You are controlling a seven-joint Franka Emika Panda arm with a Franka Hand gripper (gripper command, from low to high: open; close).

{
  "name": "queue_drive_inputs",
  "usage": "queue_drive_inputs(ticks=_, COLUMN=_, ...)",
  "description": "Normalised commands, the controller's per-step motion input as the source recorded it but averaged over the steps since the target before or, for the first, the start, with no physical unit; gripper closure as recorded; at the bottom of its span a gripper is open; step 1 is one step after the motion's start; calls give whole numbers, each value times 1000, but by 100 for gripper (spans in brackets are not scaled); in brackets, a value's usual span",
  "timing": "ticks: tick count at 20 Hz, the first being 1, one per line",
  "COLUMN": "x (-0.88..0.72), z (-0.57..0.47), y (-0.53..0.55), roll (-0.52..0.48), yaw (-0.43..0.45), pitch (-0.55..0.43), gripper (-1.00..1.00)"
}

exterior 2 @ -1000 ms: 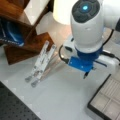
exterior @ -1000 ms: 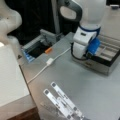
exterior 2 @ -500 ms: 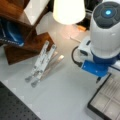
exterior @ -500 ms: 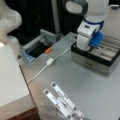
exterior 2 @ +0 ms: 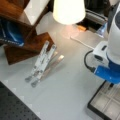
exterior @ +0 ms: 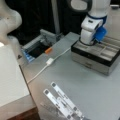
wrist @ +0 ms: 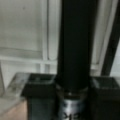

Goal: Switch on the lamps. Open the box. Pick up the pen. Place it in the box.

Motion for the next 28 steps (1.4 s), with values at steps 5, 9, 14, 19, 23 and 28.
queue_drive_inputs(ticks=5, x=102, z=-185, y=248, roll=-64, yaw=-193, pitch=-88, gripper=100)
queue_drive_inputs(ticks=9, x=78, z=-121, y=125, roll=-94, yaw=-129, pitch=-89, gripper=100)
queue_drive_inputs(ticks=14, x=21, z=-109, y=85, roll=-112, yaw=-75, pitch=-103, gripper=100)
queue_drive_inputs(ticks=19, x=8, z=-181, y=64, roll=-182, yaw=31, pitch=-89, gripper=100)
queue_drive_inputs(ticks=23, x=58, z=-194, y=68, roll=-174, yaw=66, pitch=-111, gripper=100)
queue_drive_inputs(ticks=28, x=71, z=-134, y=40, roll=-172, yaw=93, pitch=-106, gripper=100)
